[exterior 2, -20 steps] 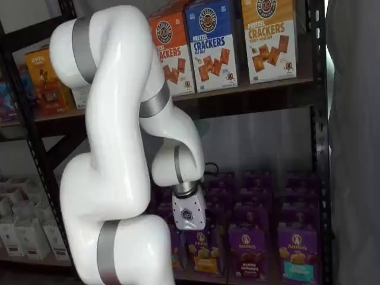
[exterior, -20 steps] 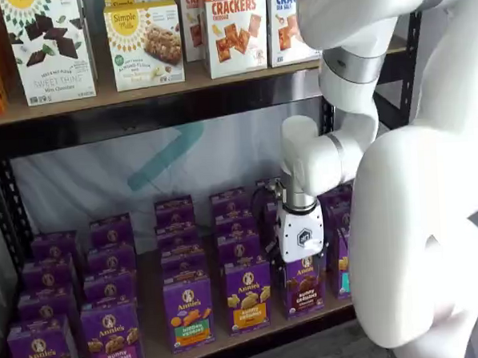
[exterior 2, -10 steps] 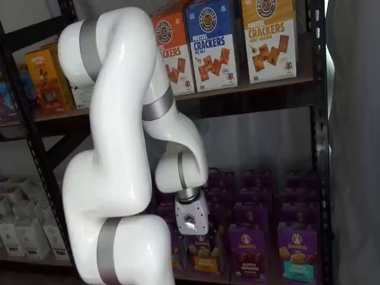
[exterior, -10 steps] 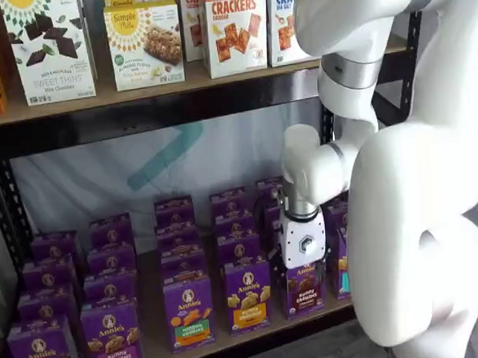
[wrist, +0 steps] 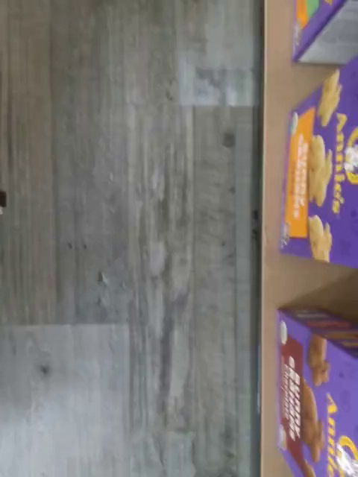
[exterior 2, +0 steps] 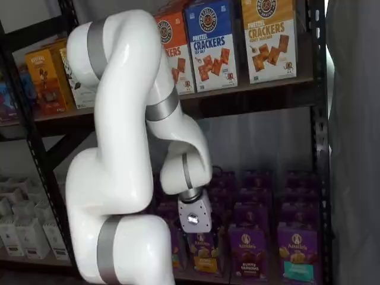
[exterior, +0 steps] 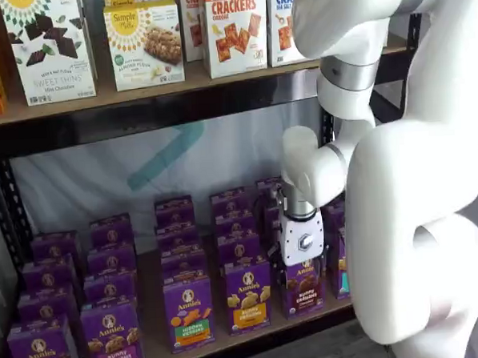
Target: Pick up the purple box with a brown patch in the center, on the bottom shelf, the fifth box from the left
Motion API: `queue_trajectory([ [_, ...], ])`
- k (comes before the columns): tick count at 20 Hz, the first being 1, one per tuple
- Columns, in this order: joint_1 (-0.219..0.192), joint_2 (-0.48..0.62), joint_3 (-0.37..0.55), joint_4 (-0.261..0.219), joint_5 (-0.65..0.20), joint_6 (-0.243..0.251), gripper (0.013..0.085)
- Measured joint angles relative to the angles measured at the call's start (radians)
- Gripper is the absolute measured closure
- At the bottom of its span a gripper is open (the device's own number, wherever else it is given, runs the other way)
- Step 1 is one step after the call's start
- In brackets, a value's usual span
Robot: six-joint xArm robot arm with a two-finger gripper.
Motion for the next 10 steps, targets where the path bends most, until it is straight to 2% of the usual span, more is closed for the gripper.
queue_trajectory([
  [4, -0.021, 0.026, -0.032, -0.041, -0.001, 0.019, 0.013],
  [8, -0.038, 0.048, -0.052, 0.011, 0.004, -0.05, 0.013],
  [10, -0.048, 0.067, -0.062, 0.055, -0.002, -0.102, 0.013],
])
